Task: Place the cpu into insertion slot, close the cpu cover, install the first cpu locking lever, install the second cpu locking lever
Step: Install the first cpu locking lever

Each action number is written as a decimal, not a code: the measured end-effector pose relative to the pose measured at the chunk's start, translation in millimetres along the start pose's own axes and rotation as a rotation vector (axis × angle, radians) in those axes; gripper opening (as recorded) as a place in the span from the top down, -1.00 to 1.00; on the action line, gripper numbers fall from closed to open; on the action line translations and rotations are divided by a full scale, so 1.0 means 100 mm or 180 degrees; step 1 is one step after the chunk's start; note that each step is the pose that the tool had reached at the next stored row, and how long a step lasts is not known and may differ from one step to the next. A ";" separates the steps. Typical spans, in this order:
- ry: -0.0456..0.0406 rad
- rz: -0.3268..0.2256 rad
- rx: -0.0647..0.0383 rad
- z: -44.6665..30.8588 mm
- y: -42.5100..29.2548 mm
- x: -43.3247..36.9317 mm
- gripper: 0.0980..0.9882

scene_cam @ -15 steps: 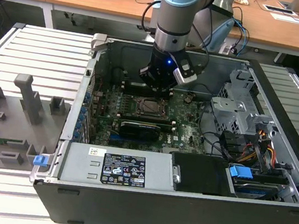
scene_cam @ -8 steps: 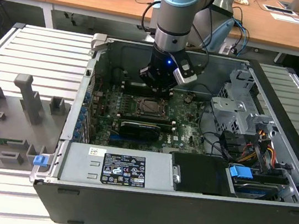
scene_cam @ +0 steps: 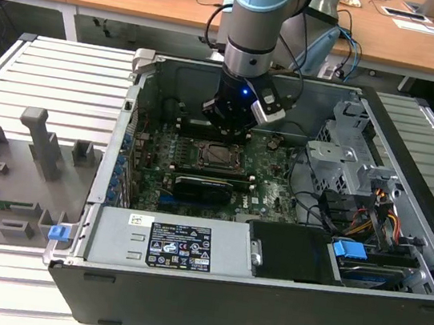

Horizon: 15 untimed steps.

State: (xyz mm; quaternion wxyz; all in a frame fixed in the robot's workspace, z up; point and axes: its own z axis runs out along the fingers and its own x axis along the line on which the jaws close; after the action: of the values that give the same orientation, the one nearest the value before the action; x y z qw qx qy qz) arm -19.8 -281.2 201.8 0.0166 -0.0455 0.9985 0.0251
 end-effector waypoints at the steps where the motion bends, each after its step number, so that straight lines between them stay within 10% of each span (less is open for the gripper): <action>1: 0.0001 0.0000 0.0001 0.002 -0.001 0.001 0.98; 15: 0.0000 0.0000 0.0000 -0.135 -0.058 0.001 0.98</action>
State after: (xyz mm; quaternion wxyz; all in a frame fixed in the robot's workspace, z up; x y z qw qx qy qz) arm -19.7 -287.7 215.0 0.0165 -0.0455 0.9985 0.0250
